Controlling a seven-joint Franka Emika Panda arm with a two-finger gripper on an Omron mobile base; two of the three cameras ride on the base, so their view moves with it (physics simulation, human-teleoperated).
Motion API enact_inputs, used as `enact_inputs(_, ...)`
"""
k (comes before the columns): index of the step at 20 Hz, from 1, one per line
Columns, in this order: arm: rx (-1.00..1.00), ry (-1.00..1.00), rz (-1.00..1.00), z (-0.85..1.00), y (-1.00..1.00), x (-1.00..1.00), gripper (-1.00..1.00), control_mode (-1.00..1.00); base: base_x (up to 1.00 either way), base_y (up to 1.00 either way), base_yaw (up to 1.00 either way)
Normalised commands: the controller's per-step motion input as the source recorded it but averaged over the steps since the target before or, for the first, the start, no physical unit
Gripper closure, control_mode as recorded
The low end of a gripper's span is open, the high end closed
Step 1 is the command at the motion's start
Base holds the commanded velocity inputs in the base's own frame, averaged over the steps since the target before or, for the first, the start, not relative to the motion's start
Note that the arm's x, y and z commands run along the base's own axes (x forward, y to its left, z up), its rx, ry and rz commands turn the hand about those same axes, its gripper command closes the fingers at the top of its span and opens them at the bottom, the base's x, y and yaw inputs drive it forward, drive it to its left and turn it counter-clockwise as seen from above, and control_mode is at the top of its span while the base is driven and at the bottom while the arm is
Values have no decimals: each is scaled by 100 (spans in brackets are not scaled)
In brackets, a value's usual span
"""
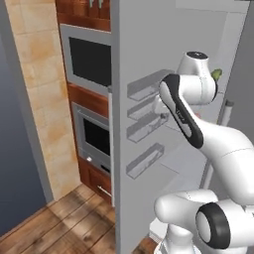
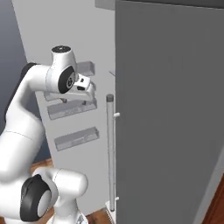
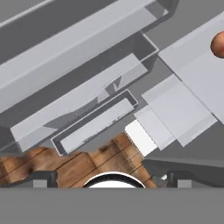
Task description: Take the cucumber and sweet potato from the highest rack and move them to the second highest rack where the lemon wedge and peach are located, to maximize freezer space. Close the freezer door after rearranging.
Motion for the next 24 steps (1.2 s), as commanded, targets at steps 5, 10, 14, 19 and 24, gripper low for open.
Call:
enact_inputs(5, 0, 0, 0, 0, 0, 0, -100, 100, 41, -10, -34)
enact_inputs(10, 0, 0, 0, 0, 0, 0, -100, 100, 40, 4, -47)
enact_inputs(14, 0, 0, 0, 0, 0, 0, -100, 100, 48, 0, -42)
enact_inputs(19, 0, 0, 0, 0, 0, 0, -100, 100, 41, 0, -38)
enact_inputs(24, 0, 0, 0, 0, 0, 0, -100, 100, 46, -6, -34)
